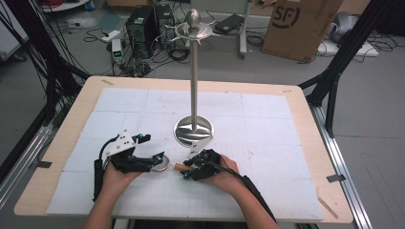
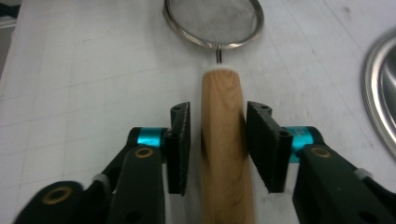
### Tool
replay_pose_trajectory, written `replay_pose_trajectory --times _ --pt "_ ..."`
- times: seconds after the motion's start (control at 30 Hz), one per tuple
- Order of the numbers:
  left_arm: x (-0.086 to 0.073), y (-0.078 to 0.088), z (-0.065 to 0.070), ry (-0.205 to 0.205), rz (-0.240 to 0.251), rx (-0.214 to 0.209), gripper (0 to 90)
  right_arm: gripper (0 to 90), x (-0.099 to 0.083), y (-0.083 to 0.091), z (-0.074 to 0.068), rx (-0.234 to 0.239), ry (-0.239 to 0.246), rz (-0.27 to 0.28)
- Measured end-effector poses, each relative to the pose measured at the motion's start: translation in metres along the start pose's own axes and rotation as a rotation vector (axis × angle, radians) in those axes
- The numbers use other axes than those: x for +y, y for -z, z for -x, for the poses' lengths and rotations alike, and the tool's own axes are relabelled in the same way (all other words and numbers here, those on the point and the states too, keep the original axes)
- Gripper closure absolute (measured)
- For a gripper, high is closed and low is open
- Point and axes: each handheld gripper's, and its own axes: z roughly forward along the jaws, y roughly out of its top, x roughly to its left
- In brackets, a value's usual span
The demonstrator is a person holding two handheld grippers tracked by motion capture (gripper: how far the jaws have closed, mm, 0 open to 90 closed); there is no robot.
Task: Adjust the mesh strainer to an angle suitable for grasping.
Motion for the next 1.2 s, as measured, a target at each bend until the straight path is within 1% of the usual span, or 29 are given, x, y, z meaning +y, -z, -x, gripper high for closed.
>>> replay_pose_trajectory --times 0.03,0.1,0.13,0.17,0.2,0.23,0.27,0.3,0.33,0.37,0.43,0.5,0.6,0.63,0.67,0.73,0.9,0.97,1.17,1.2 --pt "0.0 0.0 0.0 -0.001 -0.003 -0.002 17.0 57.5 -0.002 0.003 0.0 0.001 -0.012 0.0" --pt "0.0 -0.001 0.001 -0.003 -0.006 -0.005 17.0 57.4 -0.006 0.005 0.0 -0.004 -0.015 0.006" --pt "0.0 -0.001 0.001 -0.001 -0.005 -0.006 16.9 57.5 -0.009 0.01 -0.001 -0.014 -0.018 0.003" --pt "0.0 -0.001 0.001 0.0 -0.004 -0.003 17.0 57.5 -0.017 0.017 -0.002 -0.024 -0.022 0.003" --pt "0.0 0.0 0.001 0.0 -0.003 -0.003 17.0 57.5 -0.017 0.017 -0.002 -0.024 -0.022 0.003" --pt "0.0 0.0 0.0 -0.003 -0.003 -0.002 17.0 57.6 -0.021 0.021 -0.004 -0.032 -0.023 0.0" --pt "0.0 0.0 0.0 -0.002 -0.003 0.0 16.9 58.1 -0.03 0.03 -0.006 -0.04 -0.027 0.011" --pt "0.0 0.0 0.0 -0.002 -0.003 0.001 16.9 58.1 -0.03 0.03 -0.006 -0.04 -0.027 0.011" --pt "0.0 0.0 0.0 -0.001 -0.003 0.001 16.9 58.1 -0.034 0.035 -0.007 -0.048 -0.033 0.013" --pt "0.0 0.0 0.0 -0.002 -0.005 0.0 17.0 58.8 -0.039 0.039 -0.008 -0.055 -0.041 0.016" --pt "0.0 -0.001 0.001 -0.001 -0.006 -0.002 17.0 59.7 -0.045 0.046 -0.009 -0.072 -0.046 0.003" --pt "-0.001 -0.001 0.001 -0.002 -0.008 0.0 17.0 61.9 -0.051 0.049 -0.01 -0.079 -0.046 0.005" --pt "-0.001 -0.002 0.001 -0.001 -0.008 -0.001 16.9 65.6 -0.054 0.048 -0.01 -0.095 -0.032 -0.006" --pt "-0.001 -0.001 0.001 -0.001 -0.007 -0.001 17.0 68.7 -0.054 0.048 -0.01 -0.095 -0.033 -0.004" --pt "-0.001 -0.001 0.001 0.0 -0.01 0.002 17.0 70.2 -0.054 0.047 -0.01 -0.105 -0.023 0.003" --pt "-0.001 -0.001 0.0 0.002 -0.008 0.002 17.0 70.3 -0.052 0.045 -0.01 -0.104 -0.024 0.008" --pt "-0.001 -0.001 0.0 0.001 -0.007 0.002 16.9 71.0 -0.046 0.038 -0.008 -0.098 -0.004 0.018" --pt "-0.001 -0.001 0.0 0.002 -0.006 0.002 17.0 71.2 -0.042 0.034 -0.008 -0.092 -0.007 0.025" --pt "-0.001 0.0 -0.001 0.003 -0.008 0.003 17.0 71.1 -0.03 0.023 -0.008 -0.09 0.028 0.03" --pt "-0.001 0.0 -0.001 0.003 -0.006 0.003 16.9 70.2 -0.03 0.022 -0.008 -0.096 0.025 0.033"
